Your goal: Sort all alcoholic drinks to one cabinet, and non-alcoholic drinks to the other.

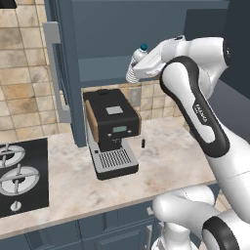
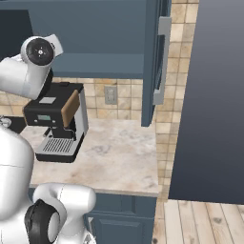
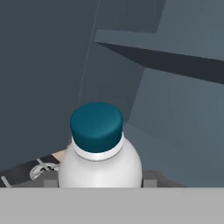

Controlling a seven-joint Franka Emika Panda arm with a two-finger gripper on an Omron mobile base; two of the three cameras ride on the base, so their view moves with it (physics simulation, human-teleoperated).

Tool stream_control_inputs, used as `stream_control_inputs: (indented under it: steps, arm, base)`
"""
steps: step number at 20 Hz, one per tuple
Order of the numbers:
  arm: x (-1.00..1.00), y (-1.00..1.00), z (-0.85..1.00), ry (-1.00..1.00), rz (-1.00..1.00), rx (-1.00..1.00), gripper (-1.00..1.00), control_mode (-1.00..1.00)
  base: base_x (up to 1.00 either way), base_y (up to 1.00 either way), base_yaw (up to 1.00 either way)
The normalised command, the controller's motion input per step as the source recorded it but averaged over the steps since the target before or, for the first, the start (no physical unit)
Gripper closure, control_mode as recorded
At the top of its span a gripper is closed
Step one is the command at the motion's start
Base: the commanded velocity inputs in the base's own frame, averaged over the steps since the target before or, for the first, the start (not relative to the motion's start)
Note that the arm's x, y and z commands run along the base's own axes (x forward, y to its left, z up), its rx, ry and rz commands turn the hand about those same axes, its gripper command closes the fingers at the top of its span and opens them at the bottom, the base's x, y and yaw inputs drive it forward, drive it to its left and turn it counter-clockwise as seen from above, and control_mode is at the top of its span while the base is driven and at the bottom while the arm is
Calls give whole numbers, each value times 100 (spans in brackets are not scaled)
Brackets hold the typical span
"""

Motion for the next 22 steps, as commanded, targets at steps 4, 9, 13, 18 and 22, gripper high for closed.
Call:
stream_control_inputs:
  steps: [4,9,13,18,22]
  arm:
    - [39,0,0,0,0,11,100,-100]
    - [40,3,0,0,0,6,100,-100]
    - [39,10,0,0,0,0,100,-100]
    - [43,5,0,3,0,-1,100,-100]
    - [40,5,0,10,0,-4,100,-100]
  base:
    - [0,0,0]
    - [0,0,0]
    - [0,0,0]
    - [0,0,0]
    - [0,0,0]
